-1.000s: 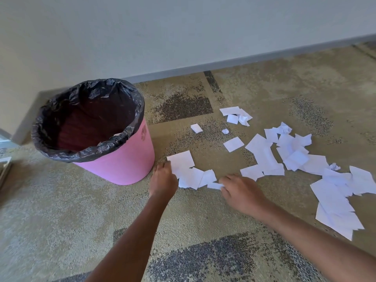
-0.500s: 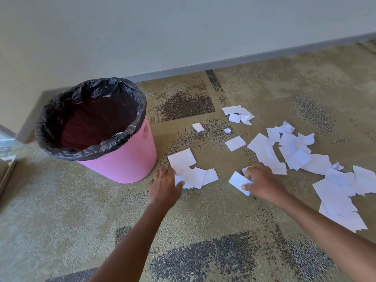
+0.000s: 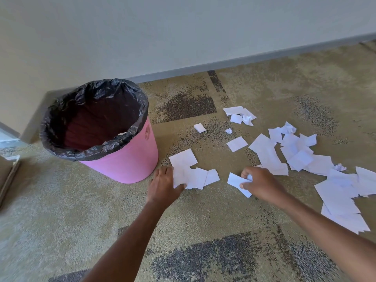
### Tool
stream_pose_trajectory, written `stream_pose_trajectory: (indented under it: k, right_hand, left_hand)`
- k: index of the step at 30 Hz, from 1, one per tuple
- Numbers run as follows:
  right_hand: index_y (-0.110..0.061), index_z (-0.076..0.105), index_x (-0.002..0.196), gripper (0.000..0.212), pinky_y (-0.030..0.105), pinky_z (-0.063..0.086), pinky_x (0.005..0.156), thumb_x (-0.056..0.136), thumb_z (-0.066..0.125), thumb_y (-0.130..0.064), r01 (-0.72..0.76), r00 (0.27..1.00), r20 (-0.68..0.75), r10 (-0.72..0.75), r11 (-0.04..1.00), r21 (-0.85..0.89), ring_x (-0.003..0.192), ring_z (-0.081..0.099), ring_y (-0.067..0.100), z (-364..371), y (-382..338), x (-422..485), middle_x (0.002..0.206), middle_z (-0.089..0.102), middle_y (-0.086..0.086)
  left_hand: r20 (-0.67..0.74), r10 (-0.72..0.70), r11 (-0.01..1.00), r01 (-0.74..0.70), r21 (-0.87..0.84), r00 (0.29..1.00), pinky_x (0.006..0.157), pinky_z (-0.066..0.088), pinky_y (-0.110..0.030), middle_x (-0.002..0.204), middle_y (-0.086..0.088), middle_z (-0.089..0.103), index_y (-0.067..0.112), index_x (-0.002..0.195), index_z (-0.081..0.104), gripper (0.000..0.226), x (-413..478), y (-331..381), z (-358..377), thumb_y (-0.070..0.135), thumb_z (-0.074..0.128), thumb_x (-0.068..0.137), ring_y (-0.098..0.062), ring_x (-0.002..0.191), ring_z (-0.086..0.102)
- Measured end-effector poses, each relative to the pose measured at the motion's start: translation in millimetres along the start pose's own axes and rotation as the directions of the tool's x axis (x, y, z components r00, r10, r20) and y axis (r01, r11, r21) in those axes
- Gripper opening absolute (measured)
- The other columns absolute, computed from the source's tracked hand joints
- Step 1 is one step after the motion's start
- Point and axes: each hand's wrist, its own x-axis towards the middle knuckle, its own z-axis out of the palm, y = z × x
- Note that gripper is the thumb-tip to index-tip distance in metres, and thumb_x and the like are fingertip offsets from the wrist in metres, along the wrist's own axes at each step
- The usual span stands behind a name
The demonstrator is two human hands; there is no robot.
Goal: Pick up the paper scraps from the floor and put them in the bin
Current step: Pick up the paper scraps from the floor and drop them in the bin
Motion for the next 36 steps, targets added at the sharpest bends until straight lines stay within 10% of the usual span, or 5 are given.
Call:
stream_pose_trajectory:
  k: [23,28,32,36]
  right_hand:
    - [-0.032,0.066,0.088,0.019,0.031,0.046,0.060,0.087,0.083,-0.026,-0.026,0.998,0.055,0.017,0.986,0.163,0.073,0.068,0.016,1.0,-5.6,-1.9,0.088,0.072,-0.005]
    - [-0.027,0.069,0.092,0.015,0.034,0.050,0.063,0.088,0.083,-0.022,-0.035,0.998,0.055,0.018,0.949,0.314,0.074,0.067,0.021,0.9,-14.7,-1.6,0.090,0.074,0.001]
    - [-0.021,0.071,0.101,0.014,0.034,0.056,0.060,0.093,0.079,-0.014,-0.024,0.998,0.056,-0.005,0.871,0.491,0.081,0.069,0.020,-3.9,-39.4,-3.2,0.099,0.077,0.005]
    - [-0.014,0.073,0.106,0.005,0.032,0.054,0.055,0.102,0.072,-0.017,0.004,0.998,0.050,-0.048,0.752,0.659,0.081,0.067,0.021,-18.6,-82.9,-8.7,0.103,0.079,0.013]
  left_hand:
    - [0.037,-0.104,0.982,0.108,-0.152,0.994,0.101,0.049,-0.053,0.130,-0.016,0.058,0.007,0.128,0.061,0.041,-2.4,6.1,1.5,0.028,0.075,0.095,-0.039,0.130,0.051]
    - [0.013,-0.163,0.936,0.159,-0.315,0.987,0.079,0.050,-0.047,0.108,-0.021,0.069,0.002,0.122,0.056,0.027,-8.4,4.0,-10.3,0.011,0.067,0.099,-0.043,0.101,0.065]
    - [0.079,-0.190,0.768,0.198,-0.610,0.979,0.083,0.061,-0.056,0.109,-0.007,0.073,0.021,0.121,0.056,0.025,-17.7,16.4,-33.6,0.029,0.065,0.098,-0.032,0.094,0.073]
    - [0.184,-0.138,0.315,0.219,-0.924,0.973,0.084,0.063,-0.051,0.114,-0.013,0.078,0.014,0.122,0.063,0.017,-35.5,50.6,-75.3,0.018,0.065,0.105,-0.026,0.093,0.079]
